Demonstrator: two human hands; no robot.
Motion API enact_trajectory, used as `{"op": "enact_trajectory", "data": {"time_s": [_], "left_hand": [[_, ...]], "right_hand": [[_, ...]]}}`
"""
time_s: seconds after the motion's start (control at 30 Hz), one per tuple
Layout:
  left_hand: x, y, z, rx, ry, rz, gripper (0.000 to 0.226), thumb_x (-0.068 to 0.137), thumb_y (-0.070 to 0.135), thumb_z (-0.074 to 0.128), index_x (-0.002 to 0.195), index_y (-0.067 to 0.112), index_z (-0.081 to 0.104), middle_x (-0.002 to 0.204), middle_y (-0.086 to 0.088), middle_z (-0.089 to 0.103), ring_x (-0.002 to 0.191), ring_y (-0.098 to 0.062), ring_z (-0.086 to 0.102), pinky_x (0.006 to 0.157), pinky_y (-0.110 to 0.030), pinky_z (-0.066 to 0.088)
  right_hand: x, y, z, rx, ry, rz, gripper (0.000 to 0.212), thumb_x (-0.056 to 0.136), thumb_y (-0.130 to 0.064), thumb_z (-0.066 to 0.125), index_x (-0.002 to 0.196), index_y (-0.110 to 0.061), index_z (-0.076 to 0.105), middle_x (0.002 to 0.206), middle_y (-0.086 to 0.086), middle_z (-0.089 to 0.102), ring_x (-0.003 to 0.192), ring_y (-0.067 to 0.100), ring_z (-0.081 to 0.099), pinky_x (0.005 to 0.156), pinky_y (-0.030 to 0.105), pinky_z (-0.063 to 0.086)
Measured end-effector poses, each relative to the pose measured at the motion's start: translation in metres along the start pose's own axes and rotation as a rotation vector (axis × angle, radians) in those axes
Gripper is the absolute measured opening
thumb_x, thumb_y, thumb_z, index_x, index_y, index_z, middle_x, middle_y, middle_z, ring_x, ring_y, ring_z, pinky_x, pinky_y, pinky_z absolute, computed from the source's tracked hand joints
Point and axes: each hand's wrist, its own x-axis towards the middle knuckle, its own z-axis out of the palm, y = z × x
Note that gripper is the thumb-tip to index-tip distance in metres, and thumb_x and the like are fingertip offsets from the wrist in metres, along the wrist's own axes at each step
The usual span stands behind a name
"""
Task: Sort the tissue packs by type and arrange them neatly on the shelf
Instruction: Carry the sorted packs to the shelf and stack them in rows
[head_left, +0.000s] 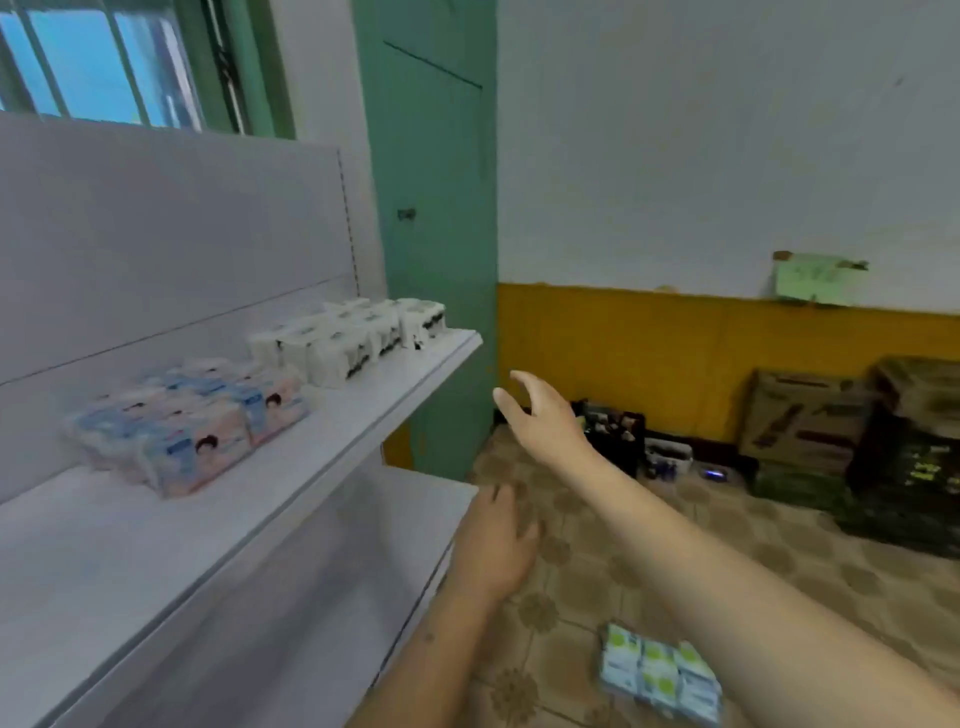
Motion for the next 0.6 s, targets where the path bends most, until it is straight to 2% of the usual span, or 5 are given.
{"op": "enact_trajectory", "data": {"time_s": [0.13,0.2,0.33,0.43,0.6], "left_hand": [[0.024,0.036,0.072,0.037,-0.149,0.044,0.045,0.093,0.040,0.048,0.132,0.018,0.050,0.127,-0.003,0.052,0.116,-0.022,0.053,0.096,-0.039,0.048],[0.036,0.047,0.107,0.059,-0.189,0.036,0.046,0.095,0.037,0.051,0.136,0.017,0.048,0.130,-0.002,0.050,0.118,-0.022,0.052,0.097,-0.036,0.047],[0.055,0.066,0.177,0.066,-0.299,0.027,0.049,0.096,0.033,0.052,0.142,0.017,0.045,0.137,-0.002,0.048,0.122,-0.020,0.051,0.097,-0.030,0.042],[0.072,0.084,0.236,0.057,-0.372,-0.040,0.050,0.098,0.036,0.049,0.145,0.018,0.043,0.140,-0.003,0.049,0.115,-0.020,0.055,0.094,-0.030,0.045],[0.090,0.101,0.313,0.011,-0.492,-0.118,0.050,0.098,0.037,0.050,0.144,0.019,0.043,0.142,-0.004,0.048,0.123,-0.020,0.051,0.097,-0.026,0.041]], "right_hand": [[-0.008,0.094,-0.058,-0.064,0.033,0.156,0.065,0.098,-0.058,0.039,0.150,-0.020,0.033,0.154,-0.002,0.036,0.139,0.017,0.038,0.110,0.036,0.036],[-0.010,0.145,-0.085,-0.096,0.033,0.230,0.063,0.099,-0.056,0.039,0.149,-0.018,0.036,0.153,-0.001,0.039,0.138,0.018,0.039,0.111,0.036,0.036],[-0.017,0.242,-0.124,-0.128,0.030,0.365,0.059,0.099,-0.054,0.040,0.144,-0.017,0.043,0.146,0.001,0.047,0.131,0.018,0.046,0.101,0.033,0.040],[-0.026,0.315,-0.145,-0.133,0.007,0.469,0.060,0.099,-0.052,0.041,0.144,-0.012,0.044,0.147,0.006,0.047,0.135,0.023,0.043,0.108,0.035,0.035],[-0.045,0.413,-0.158,-0.084,-0.036,0.651,0.059,0.100,-0.049,0.041,0.146,-0.011,0.041,0.149,0.007,0.044,0.136,0.025,0.042,0.110,0.034,0.034]]}}
